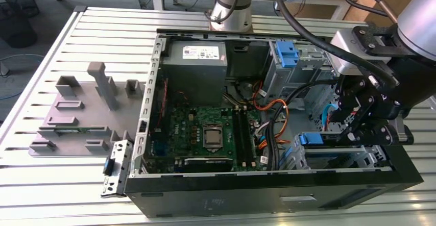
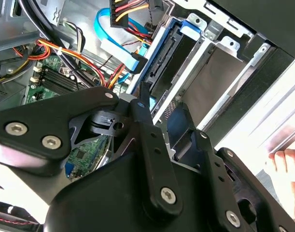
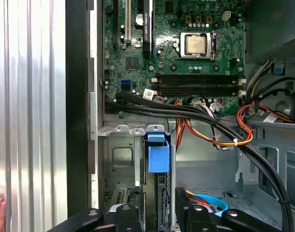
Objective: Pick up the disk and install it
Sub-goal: 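Insert the disk into the insertion slot, then insert the first disk wire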
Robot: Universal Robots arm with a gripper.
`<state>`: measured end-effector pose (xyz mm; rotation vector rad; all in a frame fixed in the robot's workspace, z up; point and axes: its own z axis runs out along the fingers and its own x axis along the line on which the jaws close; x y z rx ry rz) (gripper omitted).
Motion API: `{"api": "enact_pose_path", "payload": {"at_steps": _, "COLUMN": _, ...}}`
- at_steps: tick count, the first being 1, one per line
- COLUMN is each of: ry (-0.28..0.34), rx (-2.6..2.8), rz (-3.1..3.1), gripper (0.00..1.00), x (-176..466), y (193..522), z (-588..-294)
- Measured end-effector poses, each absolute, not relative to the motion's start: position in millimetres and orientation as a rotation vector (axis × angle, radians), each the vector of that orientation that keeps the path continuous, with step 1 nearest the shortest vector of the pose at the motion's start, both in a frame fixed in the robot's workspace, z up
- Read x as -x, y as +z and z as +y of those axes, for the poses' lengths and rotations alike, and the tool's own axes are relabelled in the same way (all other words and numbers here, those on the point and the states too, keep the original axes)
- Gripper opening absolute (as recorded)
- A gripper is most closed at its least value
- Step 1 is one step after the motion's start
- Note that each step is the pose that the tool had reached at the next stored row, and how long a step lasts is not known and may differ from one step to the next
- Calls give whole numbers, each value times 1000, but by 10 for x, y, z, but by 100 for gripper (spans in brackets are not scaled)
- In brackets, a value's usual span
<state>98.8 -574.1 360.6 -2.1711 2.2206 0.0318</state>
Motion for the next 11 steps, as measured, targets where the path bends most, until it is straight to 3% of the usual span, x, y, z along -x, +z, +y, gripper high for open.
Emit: {"api": "enact_pose_path", "payload": {"at_steps": 11, "ry": 32, "rx": 2171, "rz": 2221, "gripper": 42, "x": -987, "y": 3641, "z": -5740}}
